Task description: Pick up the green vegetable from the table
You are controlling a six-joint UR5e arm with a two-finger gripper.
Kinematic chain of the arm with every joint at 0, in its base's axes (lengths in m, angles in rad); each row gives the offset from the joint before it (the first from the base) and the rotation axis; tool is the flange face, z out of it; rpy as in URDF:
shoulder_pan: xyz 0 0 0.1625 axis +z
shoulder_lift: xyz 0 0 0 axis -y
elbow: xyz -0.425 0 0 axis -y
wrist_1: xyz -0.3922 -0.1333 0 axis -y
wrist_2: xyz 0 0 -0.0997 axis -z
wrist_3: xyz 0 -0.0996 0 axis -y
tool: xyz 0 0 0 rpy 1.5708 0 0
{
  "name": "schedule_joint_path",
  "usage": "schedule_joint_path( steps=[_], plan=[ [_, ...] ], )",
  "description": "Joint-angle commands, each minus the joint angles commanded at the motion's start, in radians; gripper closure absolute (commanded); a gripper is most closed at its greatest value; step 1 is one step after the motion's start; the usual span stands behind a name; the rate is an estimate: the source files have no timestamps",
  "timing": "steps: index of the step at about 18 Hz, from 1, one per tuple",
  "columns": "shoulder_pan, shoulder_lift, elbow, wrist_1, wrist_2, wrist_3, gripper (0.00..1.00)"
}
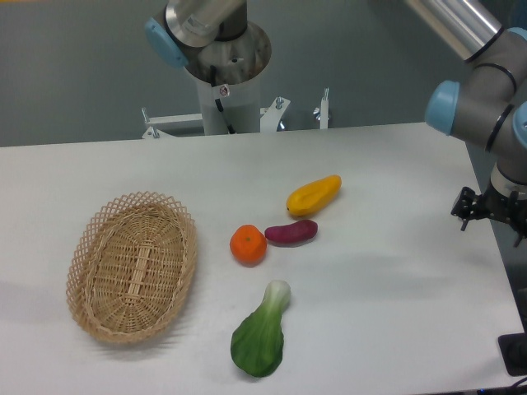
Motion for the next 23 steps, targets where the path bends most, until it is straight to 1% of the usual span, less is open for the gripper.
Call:
schedule_joint_path(
  steps=[1,4,7,9,12,15,16,18,20,23],
  plan=[
    [-0.001,0.015,-0.003,-0.011,0.000,0.000,0.00],
    [-0.015,0.034,-0.040,-0.009,0.000,-0.003,0.00],
    [-0.054,0.055,-0.080,-0.009,0.002,-0.012,0.00],
    [-0.084,0.072,-0.109,-0.008,0.003,-0.078,0.00],
    [-0.168,0.077,-0.114,-0.012,0.005,-0.165,0.00],
    [-0.262,0.075,-0.120,-0.011,0.005,-0.293,0.00],
    [-0.287,0.074,-0.126,-0.011,0.003,-0.323,0.00],
    [-0.327,0.075,-0.146,-0.011,0.002,-0.342,0.00],
    [-0.371,0.074,-0.147,-0.009,0.000,-0.400,0.00],
    [-0.431,0.057,-0.149,-0.005,0.000,-0.491,0.00]
  ],
)
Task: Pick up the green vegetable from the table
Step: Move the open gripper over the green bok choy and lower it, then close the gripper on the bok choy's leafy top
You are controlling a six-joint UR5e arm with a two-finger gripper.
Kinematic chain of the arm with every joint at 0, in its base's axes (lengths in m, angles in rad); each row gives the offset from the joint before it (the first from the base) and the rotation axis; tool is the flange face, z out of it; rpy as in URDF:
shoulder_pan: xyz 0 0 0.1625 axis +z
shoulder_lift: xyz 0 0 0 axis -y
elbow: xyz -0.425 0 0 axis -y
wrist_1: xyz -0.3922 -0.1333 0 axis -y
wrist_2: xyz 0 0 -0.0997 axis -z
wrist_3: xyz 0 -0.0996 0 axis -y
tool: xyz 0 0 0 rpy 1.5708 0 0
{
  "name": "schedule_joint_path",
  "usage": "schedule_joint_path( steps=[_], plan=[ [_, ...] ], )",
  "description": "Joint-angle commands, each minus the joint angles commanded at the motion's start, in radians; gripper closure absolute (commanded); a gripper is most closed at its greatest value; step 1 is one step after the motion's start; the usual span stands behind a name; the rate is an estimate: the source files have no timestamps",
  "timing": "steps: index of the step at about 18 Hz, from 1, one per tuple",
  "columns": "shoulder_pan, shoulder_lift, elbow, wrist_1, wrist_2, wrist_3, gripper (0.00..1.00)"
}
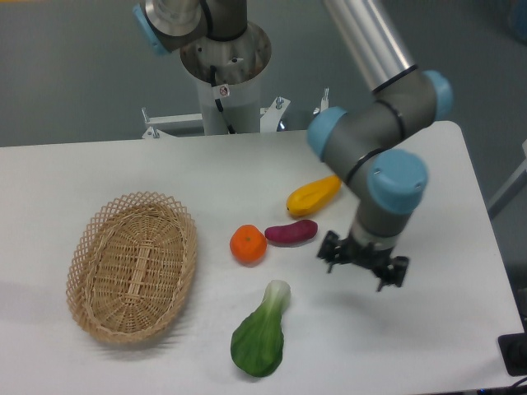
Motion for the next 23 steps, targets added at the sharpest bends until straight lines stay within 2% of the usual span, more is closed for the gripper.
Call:
schedule_joint_path(
  steps=[6,23],
  plan=[
    [-0.069,-0.031,0.002,0.009,0.003,-0.061,0.00],
    [-0.106,-0.075,-0.005,0.017,0.003,-0.112,0.00]
  ],
)
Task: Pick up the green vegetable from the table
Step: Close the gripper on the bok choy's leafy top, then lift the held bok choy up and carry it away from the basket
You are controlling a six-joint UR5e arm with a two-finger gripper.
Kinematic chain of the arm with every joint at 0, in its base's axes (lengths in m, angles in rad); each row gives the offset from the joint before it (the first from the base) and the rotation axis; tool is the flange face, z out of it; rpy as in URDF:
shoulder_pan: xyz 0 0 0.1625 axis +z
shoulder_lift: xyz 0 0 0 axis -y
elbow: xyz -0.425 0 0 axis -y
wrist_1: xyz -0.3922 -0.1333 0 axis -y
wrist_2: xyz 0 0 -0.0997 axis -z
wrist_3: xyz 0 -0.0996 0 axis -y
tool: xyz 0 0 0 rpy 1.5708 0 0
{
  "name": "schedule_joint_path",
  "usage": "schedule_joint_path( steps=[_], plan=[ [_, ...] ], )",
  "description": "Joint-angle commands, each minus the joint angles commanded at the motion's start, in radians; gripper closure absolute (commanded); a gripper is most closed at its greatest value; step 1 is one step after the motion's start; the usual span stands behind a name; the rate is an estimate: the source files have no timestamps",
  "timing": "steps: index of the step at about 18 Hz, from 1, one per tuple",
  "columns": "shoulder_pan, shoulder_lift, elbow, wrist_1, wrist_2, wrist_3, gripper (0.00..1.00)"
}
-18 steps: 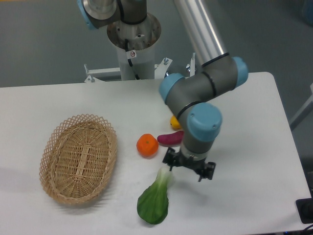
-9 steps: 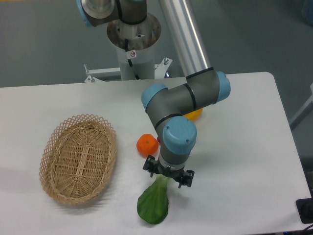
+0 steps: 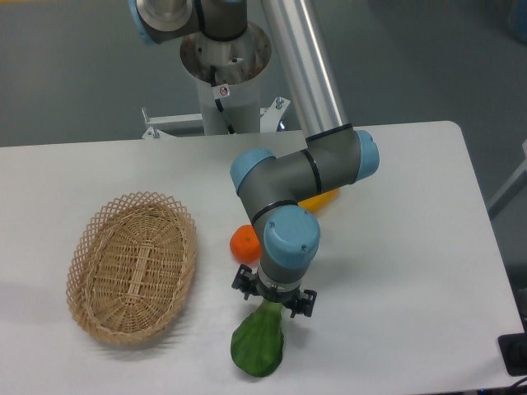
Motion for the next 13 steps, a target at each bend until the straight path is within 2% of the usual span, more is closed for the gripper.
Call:
schedule_joint_path(
  steps=[1,2,4,7,8,13],
  plan=[
    [-0.002,-0.017,0.002,0.003,0.003,-0.005,0.00],
    [-0.002,-0.026,0.002,0.012,0.024,-0.009,0.04],
    [-0.020,-0.032,0.003,0.018,0.078,-0.015,0.34],
    [-0.023,-0.034,0.011,0.018,0.087,-0.017,0.86],
    [-0.023,-0.034,0.014,0.018,0.087,-0.017,1.00],
    [-0.021,-0.002,0.018,0.015,0.087,-0.015,1.00]
  ],
)
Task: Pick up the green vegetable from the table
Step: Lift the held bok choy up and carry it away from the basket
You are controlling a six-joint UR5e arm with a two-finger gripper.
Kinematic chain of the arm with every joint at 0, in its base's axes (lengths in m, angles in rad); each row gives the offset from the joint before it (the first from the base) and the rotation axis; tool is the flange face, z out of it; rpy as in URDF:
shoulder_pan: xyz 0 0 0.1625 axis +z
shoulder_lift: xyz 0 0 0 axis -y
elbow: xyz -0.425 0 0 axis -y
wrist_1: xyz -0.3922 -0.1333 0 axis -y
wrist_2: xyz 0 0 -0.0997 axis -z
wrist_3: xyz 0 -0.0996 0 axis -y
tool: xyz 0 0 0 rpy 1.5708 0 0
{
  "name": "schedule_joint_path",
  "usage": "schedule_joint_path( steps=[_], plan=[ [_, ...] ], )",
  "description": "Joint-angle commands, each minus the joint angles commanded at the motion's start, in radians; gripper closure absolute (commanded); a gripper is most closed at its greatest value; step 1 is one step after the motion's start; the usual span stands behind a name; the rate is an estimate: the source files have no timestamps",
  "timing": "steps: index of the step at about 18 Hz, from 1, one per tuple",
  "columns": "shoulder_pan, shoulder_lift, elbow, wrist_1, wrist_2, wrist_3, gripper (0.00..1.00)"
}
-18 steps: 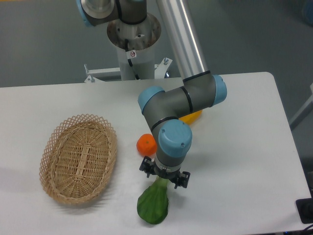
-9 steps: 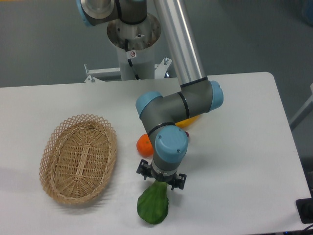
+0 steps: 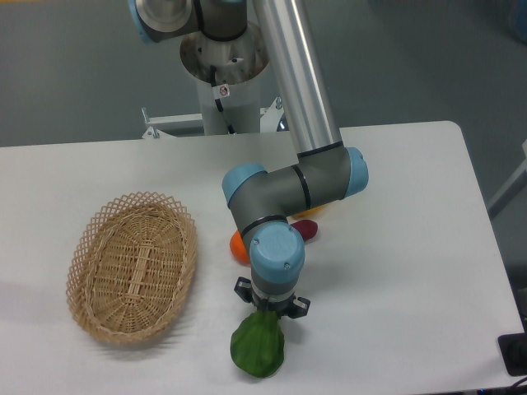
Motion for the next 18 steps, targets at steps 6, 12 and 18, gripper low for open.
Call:
schedule_joint_path(
  steps=[6,12,18],
  plan=[
    [0.032,0.049,-0.005,0.000,0.002,0.000,1.00],
    [0.211,0.138,0.029,-0.025,-0.031,0.087,1.00],
    [0.317,0.140,0.090,-0.072,-0.020,0.254,1.00]
  ],
)
